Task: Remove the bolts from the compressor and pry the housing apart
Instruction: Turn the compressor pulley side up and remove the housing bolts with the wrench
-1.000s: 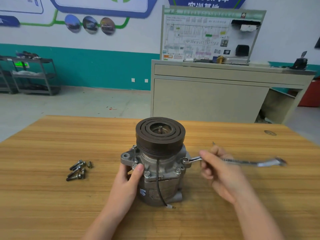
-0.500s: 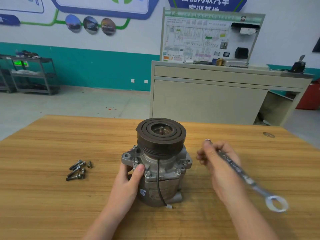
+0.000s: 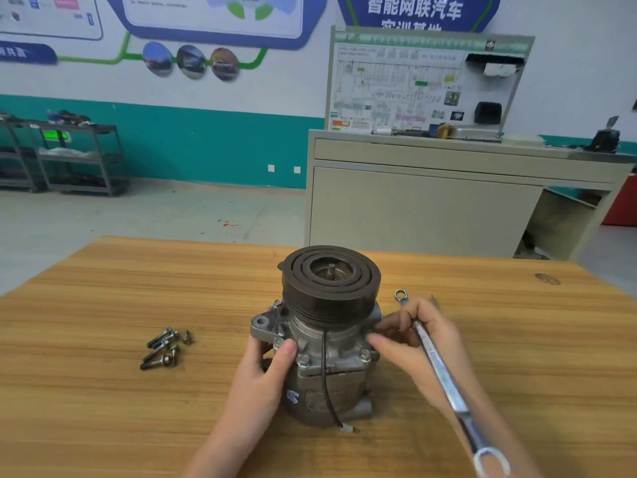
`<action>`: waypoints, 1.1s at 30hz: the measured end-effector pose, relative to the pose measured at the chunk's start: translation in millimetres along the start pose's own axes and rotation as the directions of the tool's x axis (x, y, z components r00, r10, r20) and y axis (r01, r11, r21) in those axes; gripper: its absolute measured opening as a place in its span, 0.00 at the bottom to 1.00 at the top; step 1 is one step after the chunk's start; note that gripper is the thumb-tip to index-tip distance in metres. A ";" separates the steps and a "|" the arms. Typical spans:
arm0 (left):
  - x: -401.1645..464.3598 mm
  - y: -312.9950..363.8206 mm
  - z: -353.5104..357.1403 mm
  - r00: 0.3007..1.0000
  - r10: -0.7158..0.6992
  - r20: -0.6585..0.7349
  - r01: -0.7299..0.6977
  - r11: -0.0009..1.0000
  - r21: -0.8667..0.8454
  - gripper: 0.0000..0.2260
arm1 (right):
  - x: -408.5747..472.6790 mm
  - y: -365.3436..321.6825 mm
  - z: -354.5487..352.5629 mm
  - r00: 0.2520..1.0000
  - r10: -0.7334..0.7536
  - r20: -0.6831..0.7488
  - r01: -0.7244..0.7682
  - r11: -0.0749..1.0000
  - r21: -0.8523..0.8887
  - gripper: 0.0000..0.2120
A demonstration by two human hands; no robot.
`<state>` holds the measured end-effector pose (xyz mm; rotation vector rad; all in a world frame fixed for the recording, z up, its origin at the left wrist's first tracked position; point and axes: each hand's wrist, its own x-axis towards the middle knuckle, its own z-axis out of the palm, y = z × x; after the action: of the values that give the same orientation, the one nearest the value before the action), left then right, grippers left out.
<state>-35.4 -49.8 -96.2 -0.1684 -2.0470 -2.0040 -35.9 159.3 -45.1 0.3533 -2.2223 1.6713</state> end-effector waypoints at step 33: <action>-0.8 0.8 -0.3 1.000 -0.014 -0.012 0.013 1.000 -0.017 0.15 | -5.9 18.5 8.7 0.983 -0.099 -0.154 0.101 0.995 0.008 0.16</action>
<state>-34.3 -49.9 -95.6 -0.1460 -2.0302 -2.0256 -38.8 156.1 -66.0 0.3231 -2.0468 1.6082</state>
